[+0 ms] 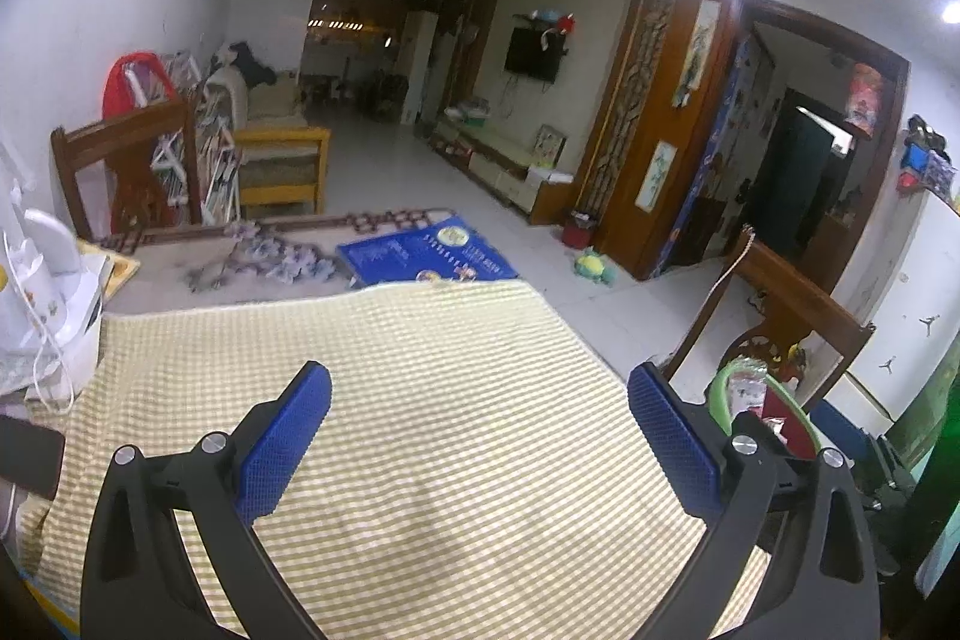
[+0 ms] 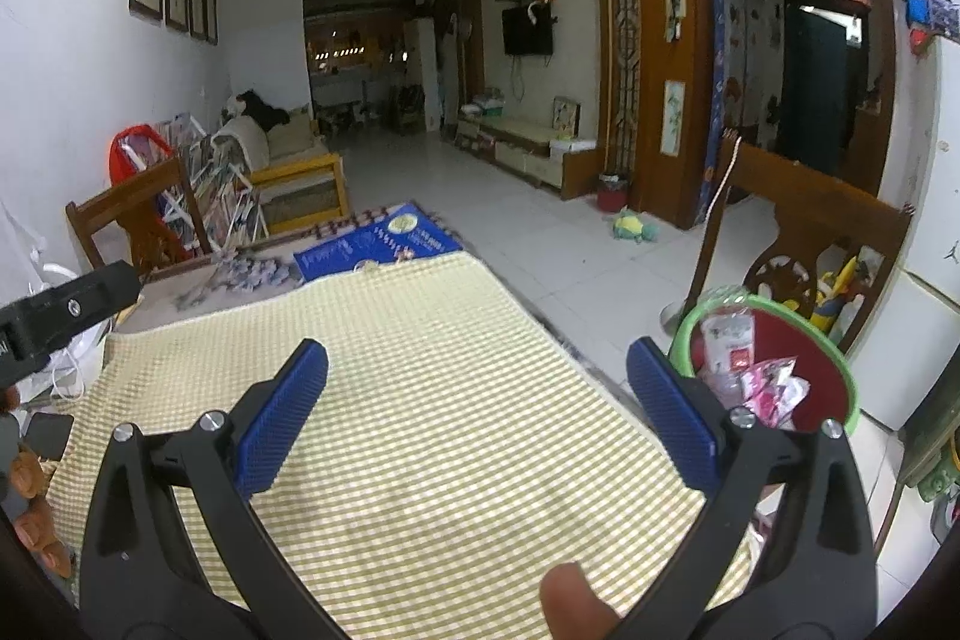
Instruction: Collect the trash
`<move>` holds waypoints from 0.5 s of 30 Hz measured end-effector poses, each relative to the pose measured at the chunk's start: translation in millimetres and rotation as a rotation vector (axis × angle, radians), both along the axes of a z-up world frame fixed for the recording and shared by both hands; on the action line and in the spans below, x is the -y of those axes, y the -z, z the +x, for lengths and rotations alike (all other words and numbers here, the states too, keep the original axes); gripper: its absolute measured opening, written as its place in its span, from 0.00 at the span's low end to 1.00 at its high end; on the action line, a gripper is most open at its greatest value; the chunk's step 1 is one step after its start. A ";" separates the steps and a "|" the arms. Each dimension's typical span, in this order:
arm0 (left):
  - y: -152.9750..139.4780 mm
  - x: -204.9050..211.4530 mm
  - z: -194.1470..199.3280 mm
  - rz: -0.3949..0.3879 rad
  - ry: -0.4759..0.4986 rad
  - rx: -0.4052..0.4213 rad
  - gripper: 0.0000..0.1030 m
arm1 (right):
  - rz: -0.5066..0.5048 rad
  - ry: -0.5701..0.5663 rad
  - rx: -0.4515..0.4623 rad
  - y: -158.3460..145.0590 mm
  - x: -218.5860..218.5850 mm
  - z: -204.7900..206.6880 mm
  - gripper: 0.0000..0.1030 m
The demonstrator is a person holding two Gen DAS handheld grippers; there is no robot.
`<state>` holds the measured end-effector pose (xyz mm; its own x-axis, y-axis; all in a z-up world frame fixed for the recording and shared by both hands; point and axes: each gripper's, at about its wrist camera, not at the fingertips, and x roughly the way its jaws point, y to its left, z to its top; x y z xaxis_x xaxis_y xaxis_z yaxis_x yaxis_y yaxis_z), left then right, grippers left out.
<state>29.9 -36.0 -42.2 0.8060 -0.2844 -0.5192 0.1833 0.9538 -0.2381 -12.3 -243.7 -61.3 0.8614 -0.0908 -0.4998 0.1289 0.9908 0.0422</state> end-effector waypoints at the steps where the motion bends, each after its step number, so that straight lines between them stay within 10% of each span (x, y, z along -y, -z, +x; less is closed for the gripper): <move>1: 4.0 -2.2 3.6 -0.006 0.000 -0.020 0.92 | 0.000 -0.012 -0.022 9.2 -0.2 7.8 0.96; 15: 62.2 -26.6 18.0 0.057 -0.097 -0.204 0.92 | -0.067 -0.167 -0.357 168.3 6.4 166.2 0.96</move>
<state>47.9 -9.4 -104.4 0.7048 -0.1761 -0.6872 0.0433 0.9776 -0.2060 153.9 -250.1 -229.6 0.6400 -0.0070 -0.7684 -0.0394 0.9983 -0.0419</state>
